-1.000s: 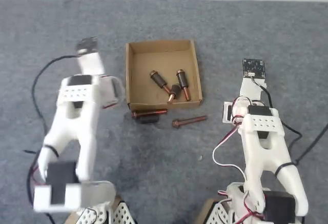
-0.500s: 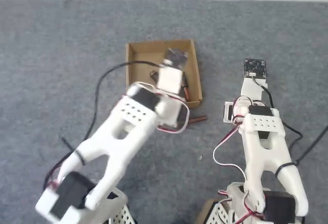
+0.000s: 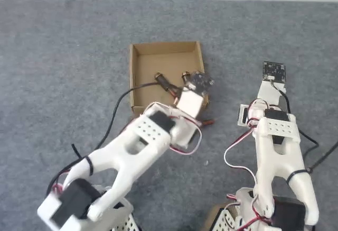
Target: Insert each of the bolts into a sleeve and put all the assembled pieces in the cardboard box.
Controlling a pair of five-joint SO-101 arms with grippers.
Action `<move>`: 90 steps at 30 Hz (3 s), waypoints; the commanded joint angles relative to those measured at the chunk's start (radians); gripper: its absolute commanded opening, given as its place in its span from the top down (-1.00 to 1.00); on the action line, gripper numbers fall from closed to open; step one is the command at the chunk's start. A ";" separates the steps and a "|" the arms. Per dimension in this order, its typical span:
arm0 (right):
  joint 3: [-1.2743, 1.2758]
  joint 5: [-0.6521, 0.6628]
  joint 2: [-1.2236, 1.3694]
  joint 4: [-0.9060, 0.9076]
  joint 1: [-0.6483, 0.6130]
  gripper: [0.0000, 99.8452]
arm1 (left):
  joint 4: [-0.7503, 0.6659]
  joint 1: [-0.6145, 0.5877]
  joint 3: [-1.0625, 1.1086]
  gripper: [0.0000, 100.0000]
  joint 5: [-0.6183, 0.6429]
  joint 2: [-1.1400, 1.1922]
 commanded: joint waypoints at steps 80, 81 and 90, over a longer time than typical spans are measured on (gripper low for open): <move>-0.021 0.054 -0.051 -0.018 -0.001 0.99 | -0.011 -0.149 -0.102 0.76 0.290 0.157; -0.021 0.054 -0.051 -0.018 -0.001 0.99 | -0.006 -0.149 -0.116 0.76 0.290 0.170; -0.020 0.055 -0.051 -0.018 -0.001 0.99 | 0.141 -0.152 -0.274 0.76 0.345 0.325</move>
